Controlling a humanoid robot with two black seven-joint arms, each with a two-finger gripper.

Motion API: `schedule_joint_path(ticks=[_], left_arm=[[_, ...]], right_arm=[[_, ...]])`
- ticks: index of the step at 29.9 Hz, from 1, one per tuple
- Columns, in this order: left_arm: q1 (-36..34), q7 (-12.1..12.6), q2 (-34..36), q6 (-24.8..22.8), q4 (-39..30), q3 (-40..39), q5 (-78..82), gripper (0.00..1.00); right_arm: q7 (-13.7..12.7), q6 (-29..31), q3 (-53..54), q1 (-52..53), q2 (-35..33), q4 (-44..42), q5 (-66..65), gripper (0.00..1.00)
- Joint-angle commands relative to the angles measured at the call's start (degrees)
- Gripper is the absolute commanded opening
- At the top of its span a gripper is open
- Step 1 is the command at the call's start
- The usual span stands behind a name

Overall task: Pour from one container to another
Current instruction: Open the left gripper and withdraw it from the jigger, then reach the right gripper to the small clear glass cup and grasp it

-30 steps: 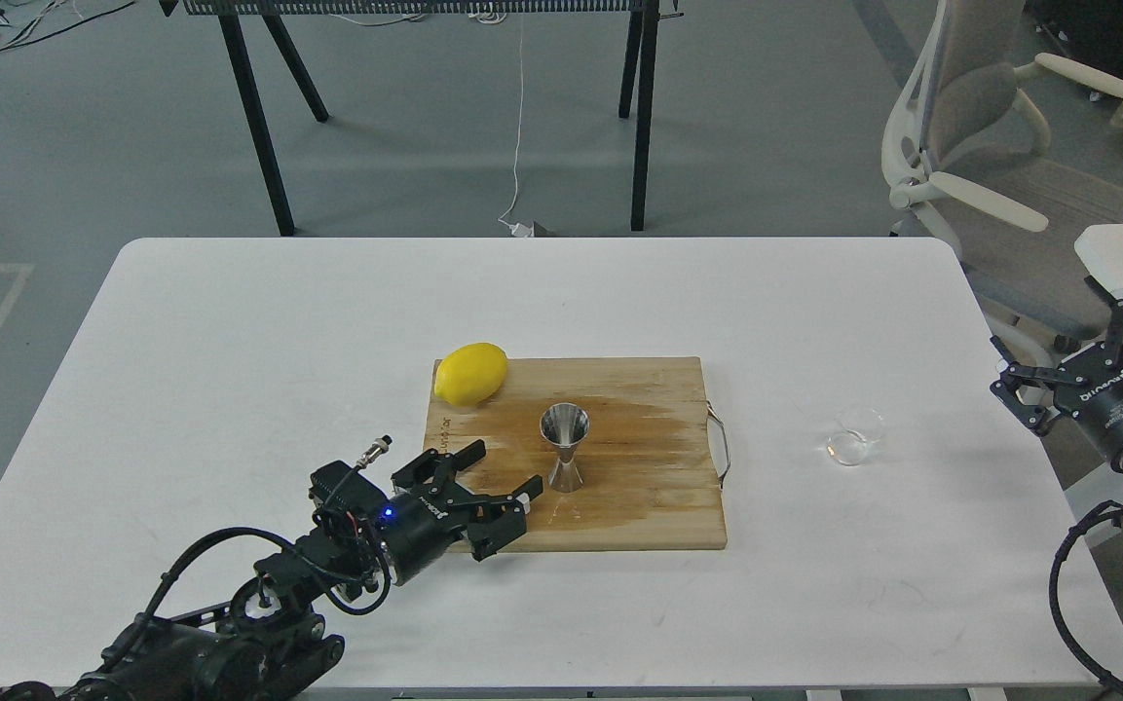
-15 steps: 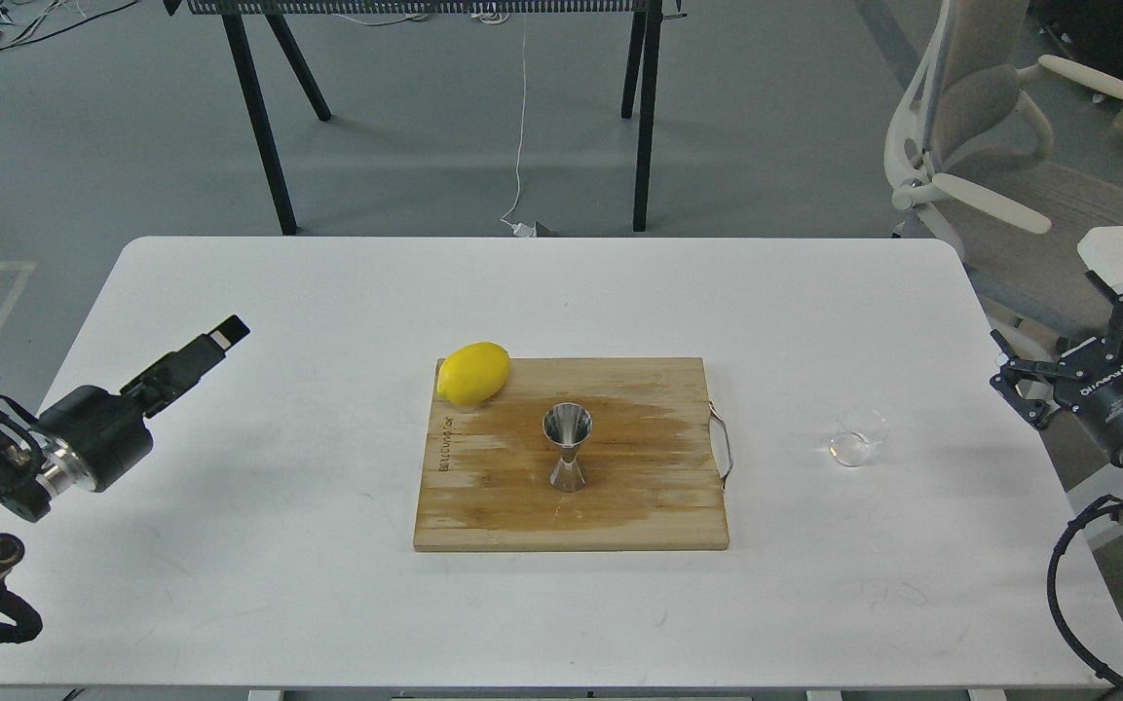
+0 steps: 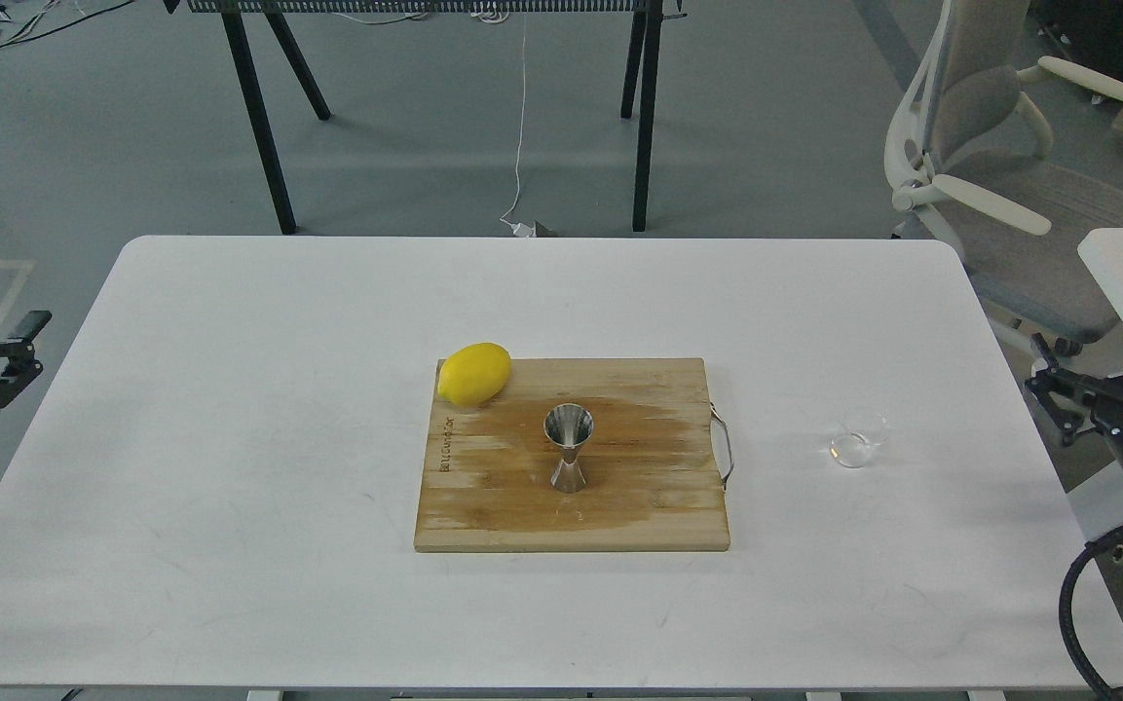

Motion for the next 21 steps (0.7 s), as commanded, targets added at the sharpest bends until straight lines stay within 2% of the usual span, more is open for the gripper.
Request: schedule_joint_path(ticks=[1,5,9,14,21], left_arm=[[-1.28,-0.01,-2.02,0.00,-0.02,-0.12,-1.71,1.00],[-1.46,-0.01,-4.23,0.00,0.06,-0.38,-3.38,1.00],[-1.11,-0.01,-4.40,0.00,0.33,-0.30,-4.70,1.00],[-1.11,-0.01,-4.67,0.00,0.33,-0.12,-4.61,1.00],[-0.93,-0.01,-4.76,0.00,0.33,-0.03,-4.61,1.00]], right_arm=[[-0.19,0.00,0.02,-9.20,-4.84,7.60,6.36,0.99],[-0.27,0.00,-0.42,-14.32,-5.91,12.53,7.16,0.99],[-1.06,-10.04,-1.12,-13.01,-5.47,13.34,6.89,0.99],[-2.82,-25.60,-6.91,-1.60,-2.13,12.46,6.28,0.99],[-3.88,-35.46,-15.26,9.13,2.17,8.07,5.14,0.99]])
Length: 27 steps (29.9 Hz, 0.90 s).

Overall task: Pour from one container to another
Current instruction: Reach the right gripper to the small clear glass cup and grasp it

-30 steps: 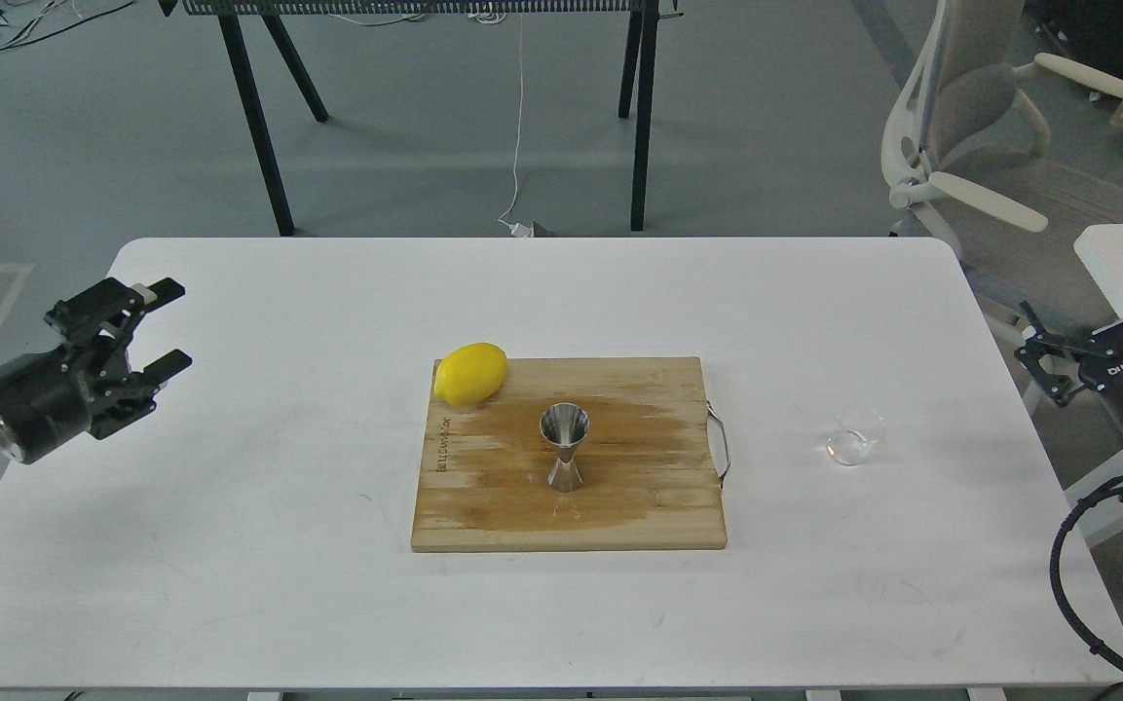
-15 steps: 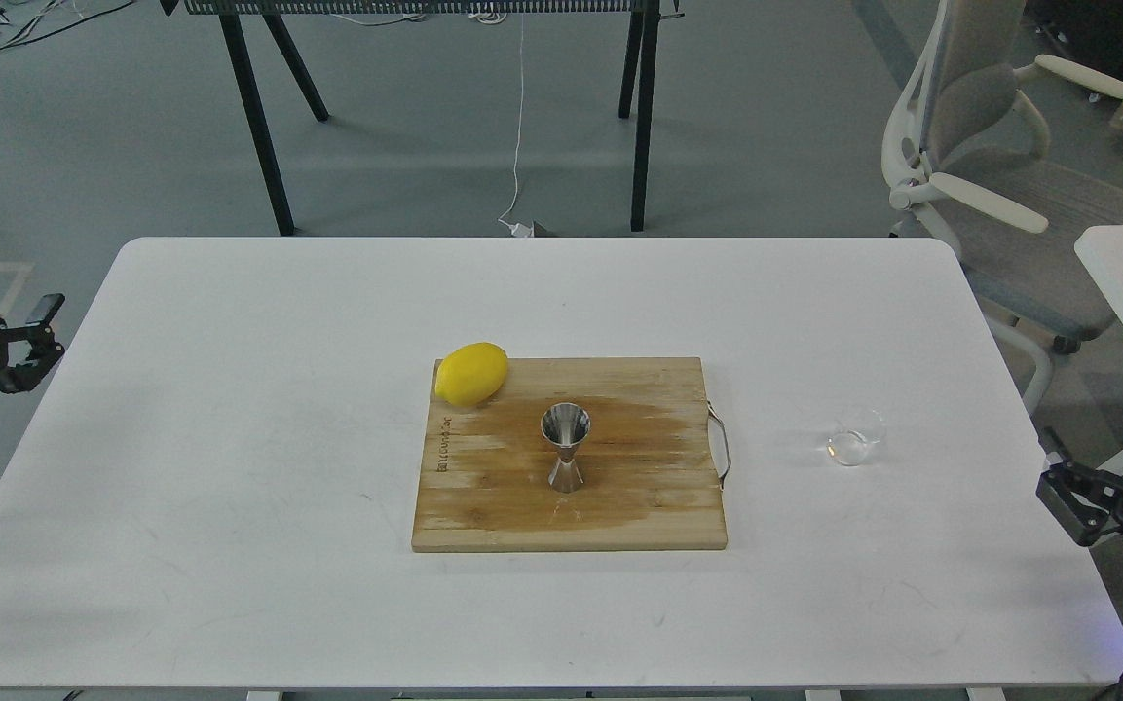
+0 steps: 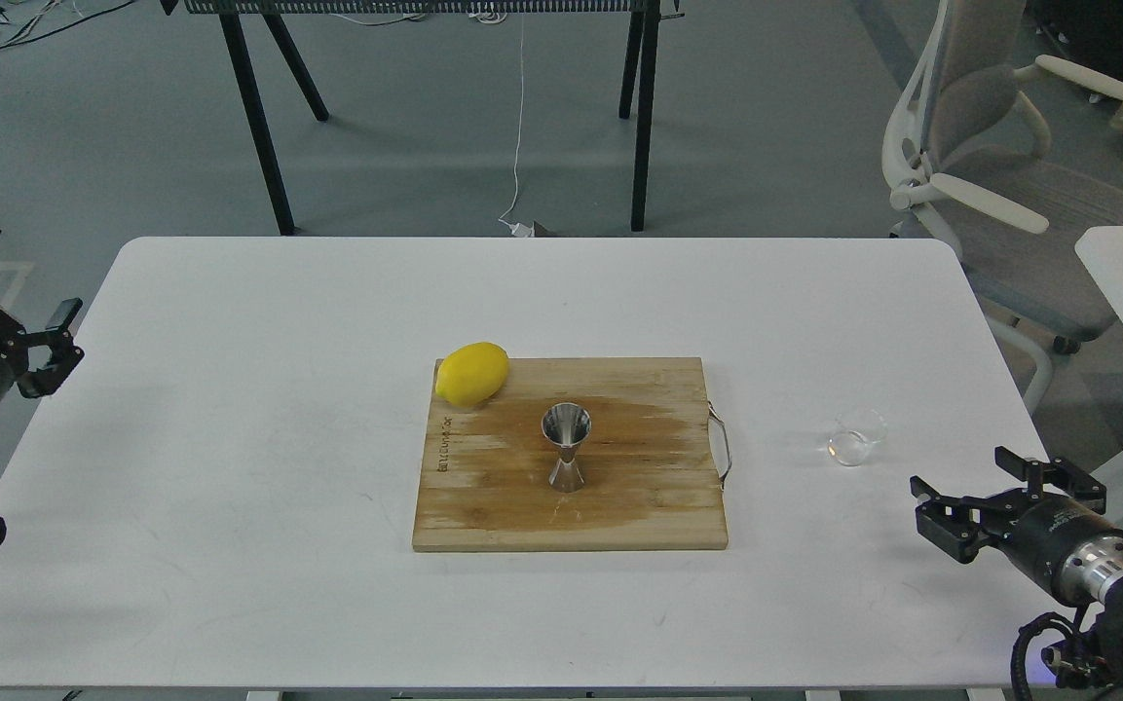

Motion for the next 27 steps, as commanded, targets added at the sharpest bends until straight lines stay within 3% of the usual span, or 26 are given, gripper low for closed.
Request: schedule_joint_path(ticks=[1,27], left_arm=[[0.08,-0.01,-0.02,0.00,-0.01,0.01,0.03,1.00],[1.23,-0.01,-0.37,0.00,0.17,0.01,0.03,1.00]], right_arm=[[-0.27,-4.74,-4.38,4.96,2.13,-2.21,-0.61,0.99],[-2.64,-4.93,-5.27,13.49,12.06,-14.87,-6.49,0.99]])
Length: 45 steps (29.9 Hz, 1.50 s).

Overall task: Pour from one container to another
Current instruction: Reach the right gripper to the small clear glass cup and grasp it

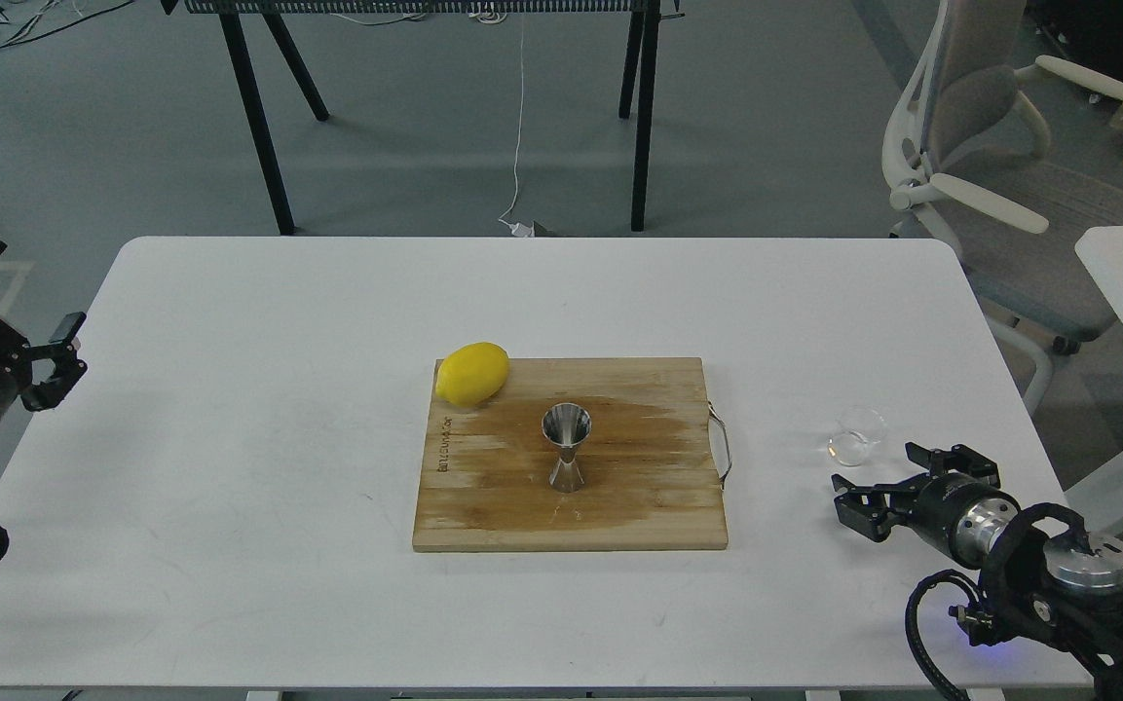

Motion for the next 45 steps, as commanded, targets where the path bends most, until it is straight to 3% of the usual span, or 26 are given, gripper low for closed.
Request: schedule_joint_path(ticks=[1,15,31,39,45], left_arm=[[0.06,0.00,0.00,0.00,0.00,0.00,0.00,1.00],[0.50,0.00,0.00,0.00,0.00,0.00,0.00,1.00],[0.59,0.00,-0.53,0.00,0.00,0.00,0.00,1.00],[0.85,0.00,-0.53,0.00,0.00,0.00,0.00,1.00],[0.85,0.00,-0.53,0.00,0.00,0.00,0.00,1.00]], right_arm=[[-0.24,0.17,0.23,1.26,1.34,-1.46,-1.56,0.99],[-0.24,0.34,0.59,3.72,3.01,-4.28,-1.91,0.97],[-0.33,2.98,-0.03,3.72,4.77,-5.42,-4.11,0.52],[-0.42,4.65,-0.12,3.63,4.77,-6.30,-5.34,0.40],[-0.24,7.10,-0.12,3.55,4.77,-4.81,-5.78,0.39]])
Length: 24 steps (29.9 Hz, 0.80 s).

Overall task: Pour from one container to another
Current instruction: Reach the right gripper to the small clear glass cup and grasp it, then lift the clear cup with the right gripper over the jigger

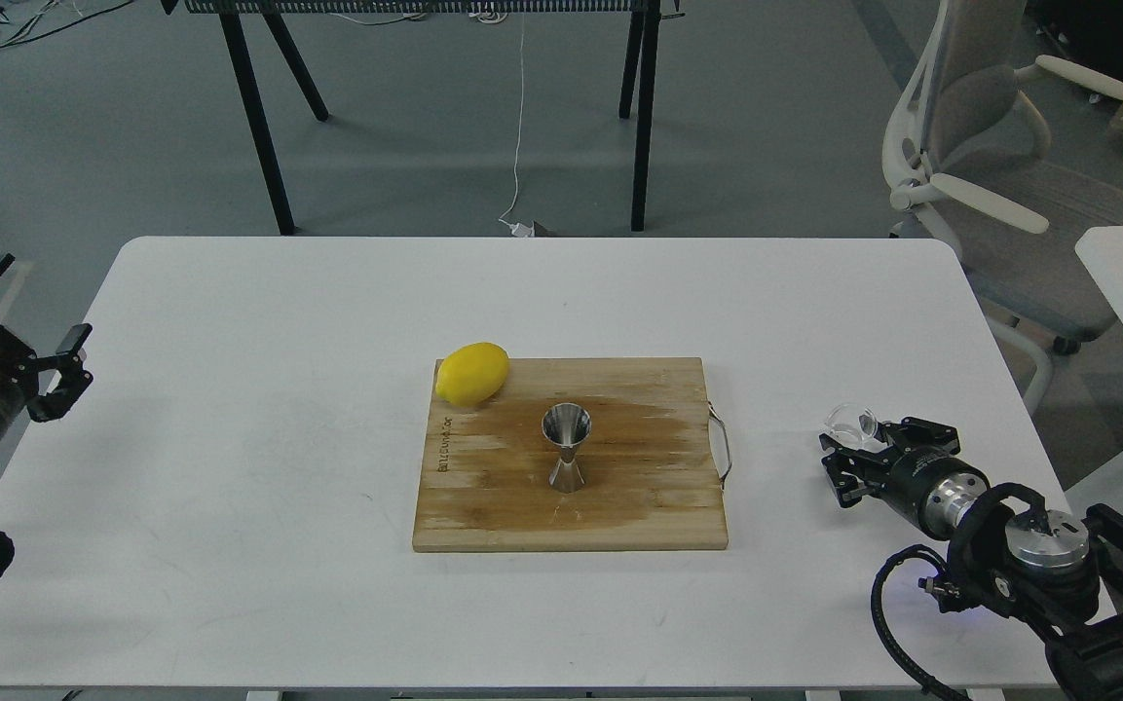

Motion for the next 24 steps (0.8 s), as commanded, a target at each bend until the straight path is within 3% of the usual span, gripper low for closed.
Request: schedule_joint_path(ticks=[1,7,15,24], left_arm=[[0.01,0.00,-0.09,0.00,0.00,0.00,0.00,1.00],[0.01,0.00,-0.70,0.00,0.00,0.00,0.00,1.00],[0.53,0.00,-0.70,0.00,0.00,0.09,0.00,1.00],[0.45,0.00,-0.79,0.00,0.00,0.09,0.00,1.00]], right_arm=[[0.10,2.85,0.10,0.03,-0.18,2.19,-0.23,0.38],[0.63,4.88,2.82,0.39,-2.90,12.56,-2.33,0.38],[-0.08,7.42,3.97,2.58,-2.55,27.68,-22.08,0.38],[-2.45,10.24,-2.25,8.11,1.84,29.98,-47.40,0.37]])
